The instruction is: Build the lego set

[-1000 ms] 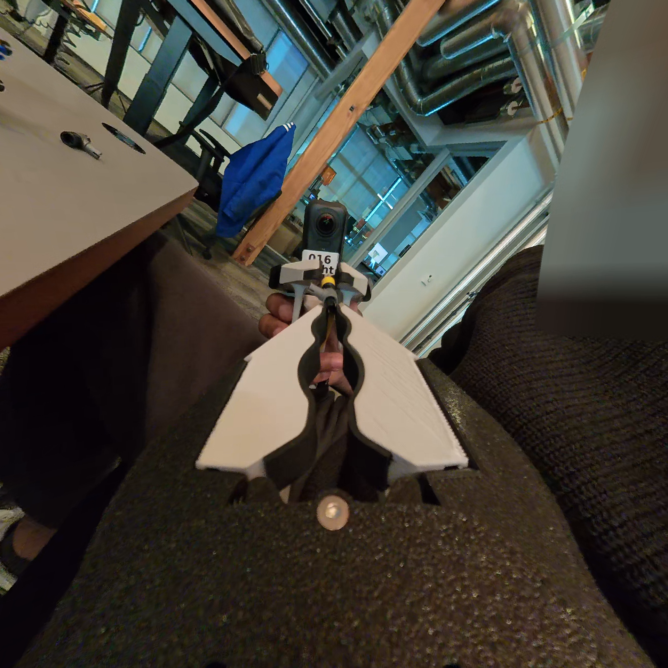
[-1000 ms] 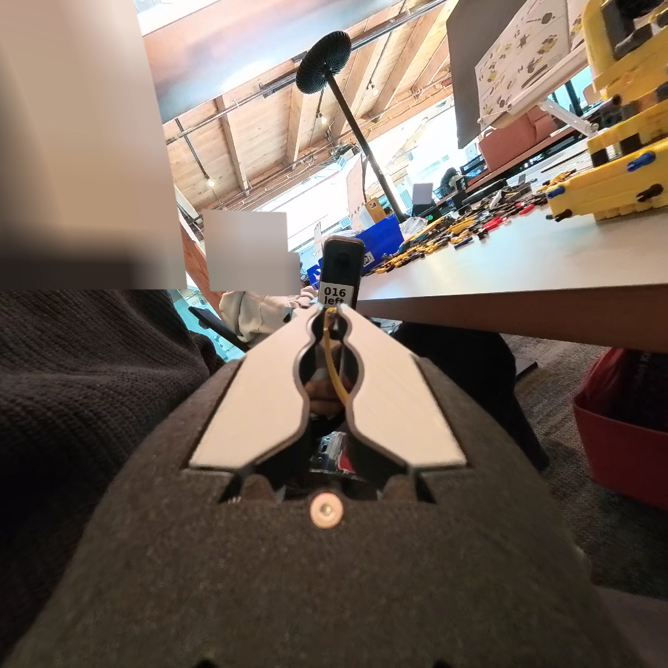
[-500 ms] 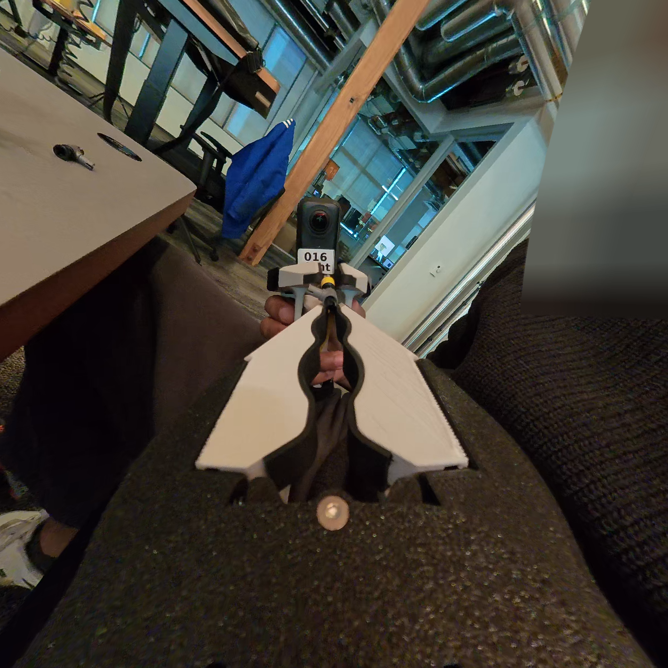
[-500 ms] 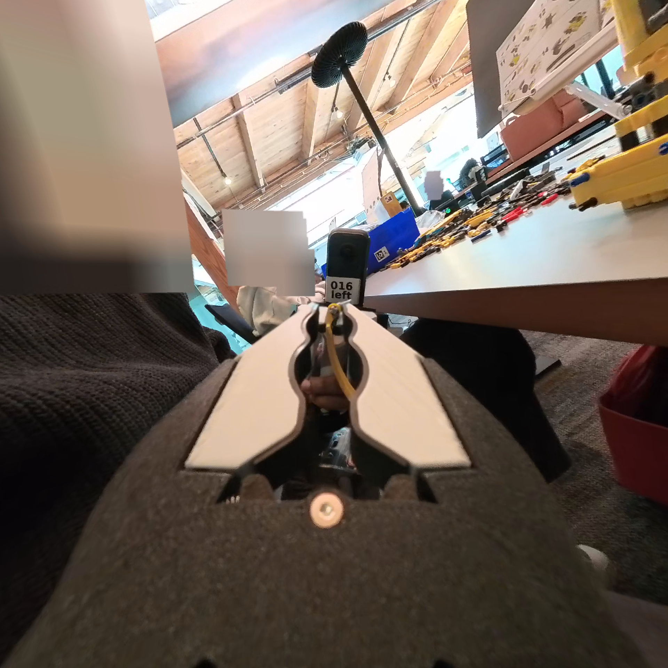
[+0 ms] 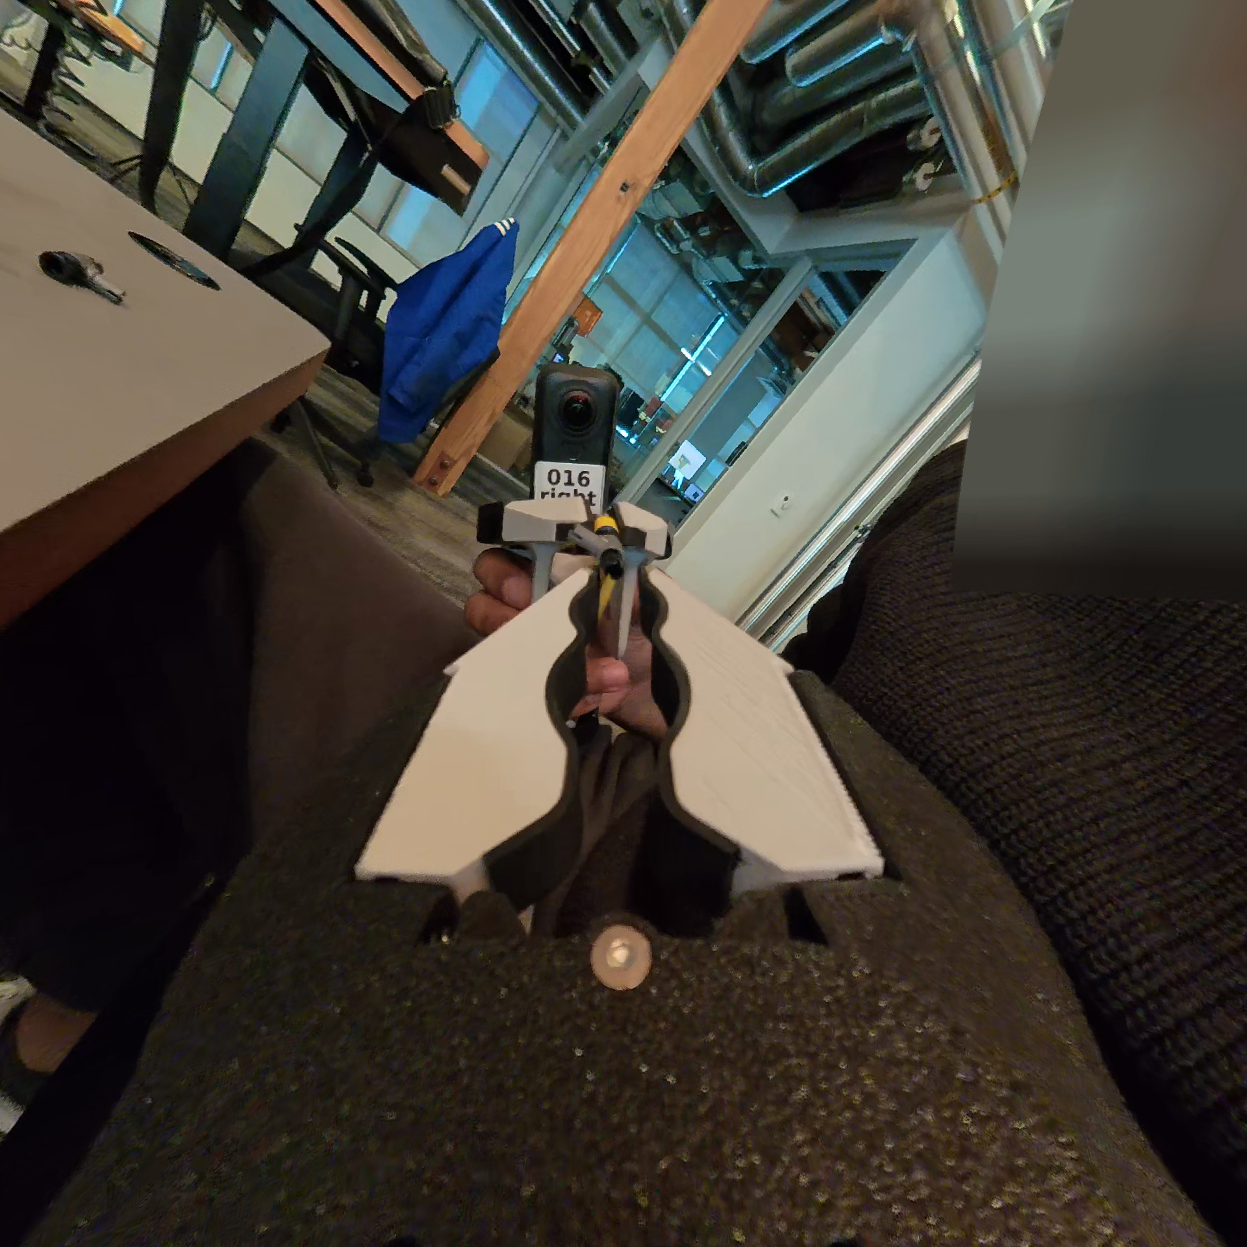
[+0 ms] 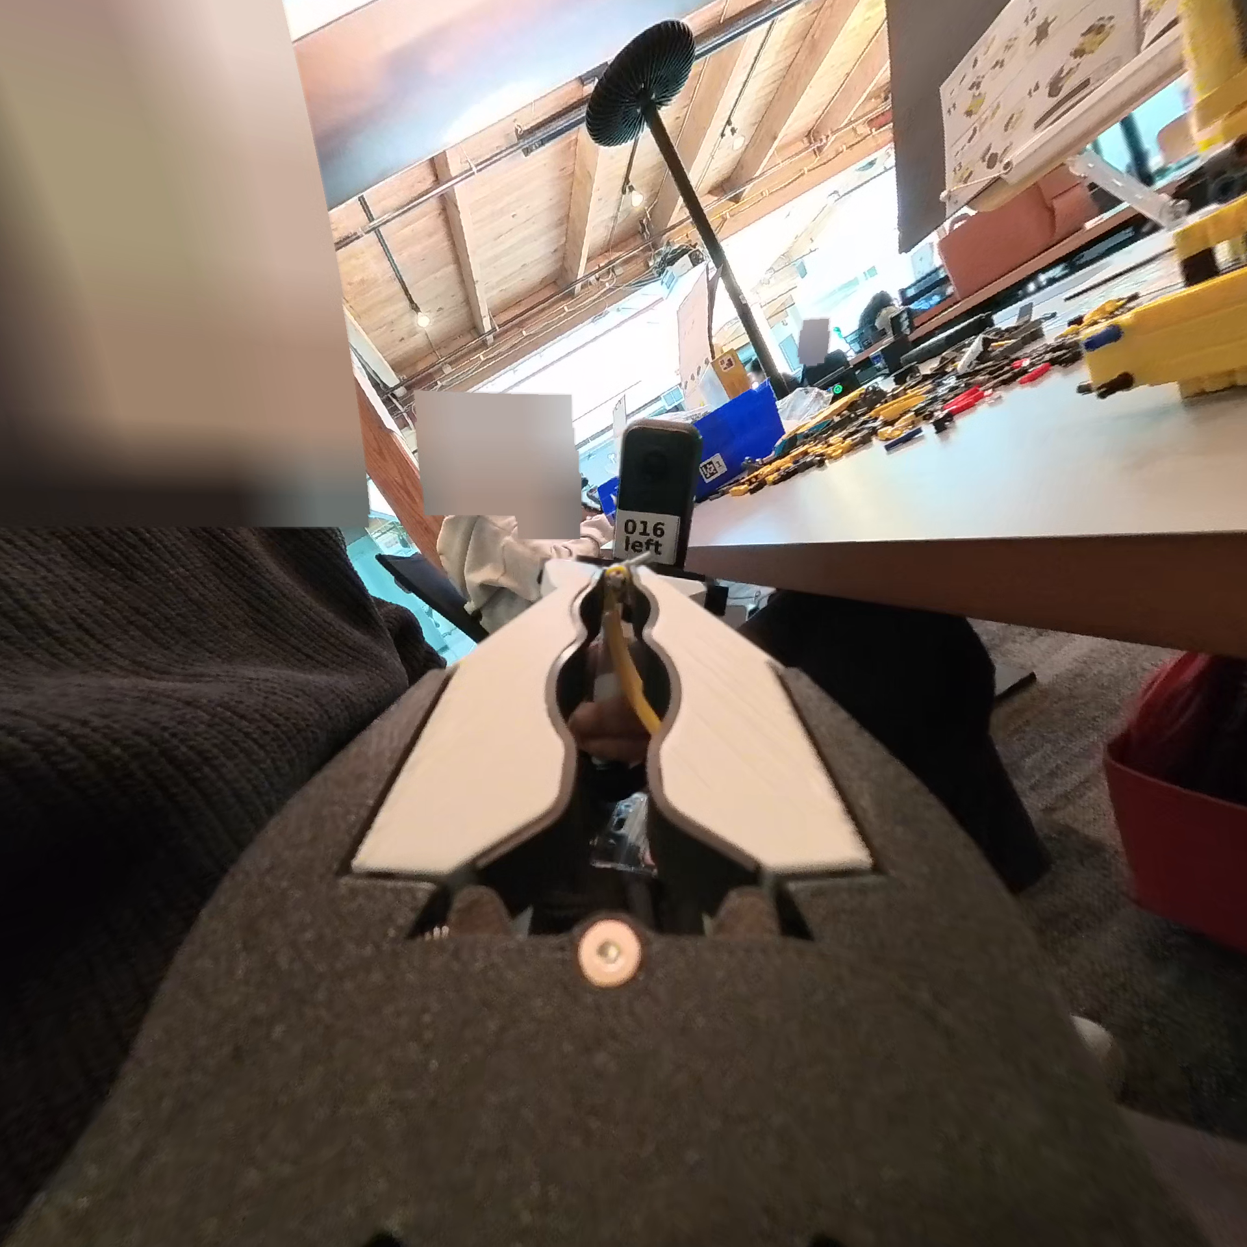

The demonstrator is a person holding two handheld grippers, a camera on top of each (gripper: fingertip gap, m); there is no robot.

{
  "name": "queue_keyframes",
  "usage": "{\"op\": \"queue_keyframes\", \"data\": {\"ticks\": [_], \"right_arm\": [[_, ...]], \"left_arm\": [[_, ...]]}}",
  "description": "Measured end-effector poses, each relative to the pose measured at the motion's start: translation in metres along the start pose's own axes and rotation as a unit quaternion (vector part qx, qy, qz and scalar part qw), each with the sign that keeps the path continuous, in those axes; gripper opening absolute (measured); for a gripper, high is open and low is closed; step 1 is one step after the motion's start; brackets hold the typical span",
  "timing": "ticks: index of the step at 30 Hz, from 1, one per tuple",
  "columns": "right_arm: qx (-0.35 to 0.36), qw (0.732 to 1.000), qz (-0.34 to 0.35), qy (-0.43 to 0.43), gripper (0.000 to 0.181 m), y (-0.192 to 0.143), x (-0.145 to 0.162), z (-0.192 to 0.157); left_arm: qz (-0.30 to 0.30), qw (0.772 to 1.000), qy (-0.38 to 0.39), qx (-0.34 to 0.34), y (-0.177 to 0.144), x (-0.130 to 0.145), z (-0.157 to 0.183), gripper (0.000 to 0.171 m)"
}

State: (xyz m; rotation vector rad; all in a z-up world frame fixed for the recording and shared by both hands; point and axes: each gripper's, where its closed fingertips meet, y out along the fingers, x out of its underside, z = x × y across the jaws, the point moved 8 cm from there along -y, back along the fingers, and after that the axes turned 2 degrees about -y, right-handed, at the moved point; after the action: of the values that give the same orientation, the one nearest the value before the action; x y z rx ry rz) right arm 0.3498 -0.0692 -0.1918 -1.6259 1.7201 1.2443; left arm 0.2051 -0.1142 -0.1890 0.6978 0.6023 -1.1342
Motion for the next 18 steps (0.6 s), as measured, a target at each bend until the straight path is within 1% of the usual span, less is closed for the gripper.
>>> {"op": "queue_keyframes", "data": {"ticks": [2, 5, 9, 14, 17, 18], "right_arm": [[0.002, 1.000, 0.006, 0.002, 0.006, -0.0016, -0.0015, 0.0008], [0.001, 1.000, 0.010, 0.007, 0.006, -0.0025, -0.0022, 0.0014], [0.002, 1.000, -0.006, 0.005, 0.006, 0.0007, 0.0011, 0.0009], [0.006, 1.000, -0.014, 0.003, 0.006, 0.0016, 0.0019, 0.0010], [0.006, 1.000, -0.016, 0.003, 0.006, 0.0024, 0.0025, 0.0011], [0.009, 1.000, -0.016, 0.002, 0.006, 0.0025, 0.0027, 0.0013]], "left_arm": [[0.004, 1.000, -0.003, 0.005, -0.0006, -0.0009, 0.0005, 0.017], [0.007, 1.000, -0.004, 0.008, -0.0009, -0.0014, 0.0006, 0.018], [0.012, 1.000, -0.008, 0.009, -0.0013, -0.0020, 0.0006, 0.018], [0.014, 1.000, -0.006, 0.001, -0.0023, -0.0032, -0.0003, 0.017], [0.010, 1.000, -0.003, -0.014, -0.0019, -0.0024, -0.0023, 0.007], [0.010, 1.000, -0.002, -0.016, -0.0022, -0.0023, -0.0027, 0.007]]}}
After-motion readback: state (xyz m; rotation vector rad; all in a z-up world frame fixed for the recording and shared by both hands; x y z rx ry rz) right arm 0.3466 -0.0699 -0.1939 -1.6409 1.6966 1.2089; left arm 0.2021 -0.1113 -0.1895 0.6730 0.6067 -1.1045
